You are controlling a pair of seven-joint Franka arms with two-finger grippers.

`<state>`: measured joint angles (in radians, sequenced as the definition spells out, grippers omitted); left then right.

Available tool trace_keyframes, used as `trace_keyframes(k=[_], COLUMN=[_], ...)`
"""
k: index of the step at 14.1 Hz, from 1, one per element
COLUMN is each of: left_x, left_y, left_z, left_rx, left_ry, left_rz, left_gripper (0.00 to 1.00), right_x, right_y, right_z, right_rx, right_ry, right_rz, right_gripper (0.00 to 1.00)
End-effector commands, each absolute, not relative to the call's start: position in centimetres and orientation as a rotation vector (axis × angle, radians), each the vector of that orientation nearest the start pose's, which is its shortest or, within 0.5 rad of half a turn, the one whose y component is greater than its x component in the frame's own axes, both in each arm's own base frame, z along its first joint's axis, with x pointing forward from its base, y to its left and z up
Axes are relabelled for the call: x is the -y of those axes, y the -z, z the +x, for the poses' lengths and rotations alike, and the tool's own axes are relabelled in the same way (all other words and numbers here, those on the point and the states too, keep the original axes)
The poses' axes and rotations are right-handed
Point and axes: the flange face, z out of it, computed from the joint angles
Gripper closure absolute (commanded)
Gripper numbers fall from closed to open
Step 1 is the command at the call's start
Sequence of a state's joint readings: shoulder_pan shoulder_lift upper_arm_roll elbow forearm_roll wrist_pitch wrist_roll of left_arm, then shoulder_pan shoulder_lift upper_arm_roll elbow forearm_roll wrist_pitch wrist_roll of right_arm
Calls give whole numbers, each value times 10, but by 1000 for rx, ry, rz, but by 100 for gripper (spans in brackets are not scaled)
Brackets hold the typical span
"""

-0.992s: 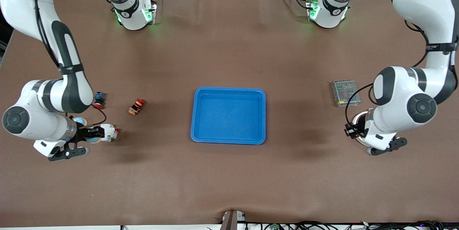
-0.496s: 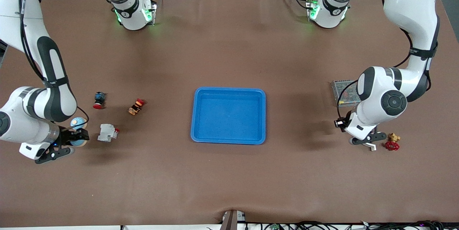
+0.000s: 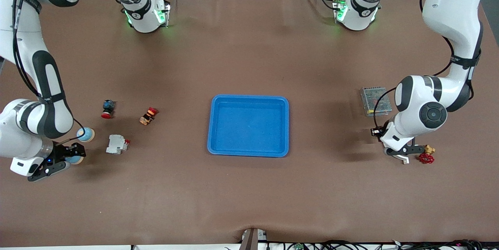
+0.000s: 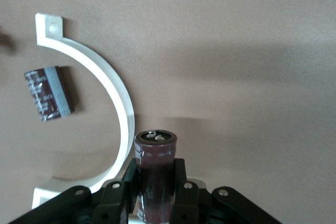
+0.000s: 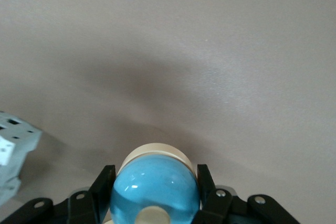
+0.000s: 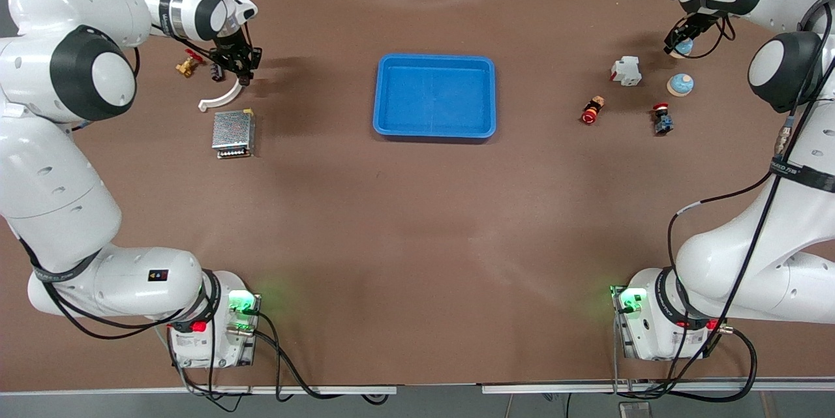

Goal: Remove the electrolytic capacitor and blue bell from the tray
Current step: 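Carry the capacitor toward the white arc while the right gripper carries the bell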

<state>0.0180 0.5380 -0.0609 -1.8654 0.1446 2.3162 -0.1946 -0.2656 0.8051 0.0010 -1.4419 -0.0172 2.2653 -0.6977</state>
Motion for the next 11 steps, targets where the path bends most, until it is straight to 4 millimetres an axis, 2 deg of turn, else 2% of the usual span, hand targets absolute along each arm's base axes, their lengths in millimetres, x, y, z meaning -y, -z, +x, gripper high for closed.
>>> trace_keyframes(k=[1,6,11], left_x=[12,16,16], left_y=[-201,-184,-187], left_z=[633,635,637], left_rx=[56,50,64], left_ry=[-61,-34,-22], left_rz=[-3062,-3073,-3076], left_gripper=[100,100,100], right_x=[205,210,210], right_y=[-203,-190,-180], right_z=[715,718,718], right_rx=[748,756,754], right_ry=[60,99,115], right_rz=[-3062,-3072,-3073], right_gripper=[100,100,100])
